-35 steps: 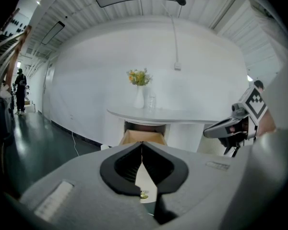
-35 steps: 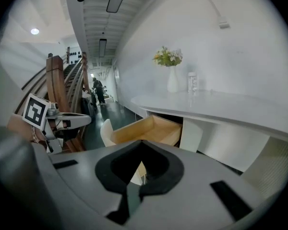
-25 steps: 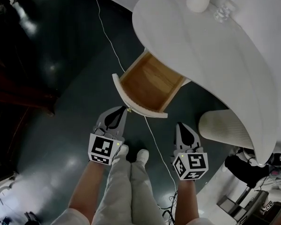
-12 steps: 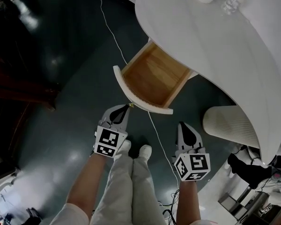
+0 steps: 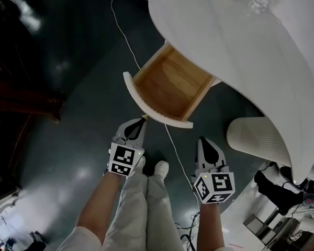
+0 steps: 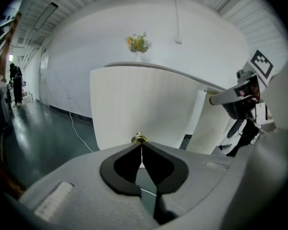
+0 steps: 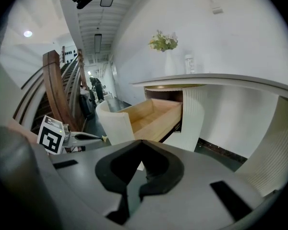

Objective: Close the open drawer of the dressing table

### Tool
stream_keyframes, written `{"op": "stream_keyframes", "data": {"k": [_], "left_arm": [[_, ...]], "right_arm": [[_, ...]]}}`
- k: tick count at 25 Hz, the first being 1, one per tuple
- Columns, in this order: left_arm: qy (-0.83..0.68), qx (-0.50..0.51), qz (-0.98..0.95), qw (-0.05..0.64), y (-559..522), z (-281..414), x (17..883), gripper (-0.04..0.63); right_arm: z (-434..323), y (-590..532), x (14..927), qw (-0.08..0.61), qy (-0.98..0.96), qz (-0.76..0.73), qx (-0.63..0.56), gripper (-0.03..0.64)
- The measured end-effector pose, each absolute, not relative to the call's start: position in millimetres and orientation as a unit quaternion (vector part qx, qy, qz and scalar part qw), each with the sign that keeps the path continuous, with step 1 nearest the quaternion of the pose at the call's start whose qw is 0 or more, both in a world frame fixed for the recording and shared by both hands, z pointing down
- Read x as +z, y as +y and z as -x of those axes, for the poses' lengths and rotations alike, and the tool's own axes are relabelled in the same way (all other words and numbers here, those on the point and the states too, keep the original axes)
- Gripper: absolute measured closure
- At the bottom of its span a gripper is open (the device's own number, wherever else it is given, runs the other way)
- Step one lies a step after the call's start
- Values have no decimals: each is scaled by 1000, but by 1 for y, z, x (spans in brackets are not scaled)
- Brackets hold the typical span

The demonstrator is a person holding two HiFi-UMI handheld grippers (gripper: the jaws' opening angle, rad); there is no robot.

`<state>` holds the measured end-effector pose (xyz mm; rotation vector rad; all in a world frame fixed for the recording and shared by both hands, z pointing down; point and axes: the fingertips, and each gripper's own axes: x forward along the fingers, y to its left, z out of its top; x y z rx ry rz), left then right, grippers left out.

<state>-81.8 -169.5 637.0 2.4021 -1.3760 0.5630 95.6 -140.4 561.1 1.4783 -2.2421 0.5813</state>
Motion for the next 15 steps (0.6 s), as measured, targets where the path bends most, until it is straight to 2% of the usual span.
{"op": "stream_keyframes", "data": {"k": [15], "left_arm": [[-440,234,-859,119,-184,75,632,577]], "right_arm": [[-97,-141,566,197,-797,-527,217,620]]}}
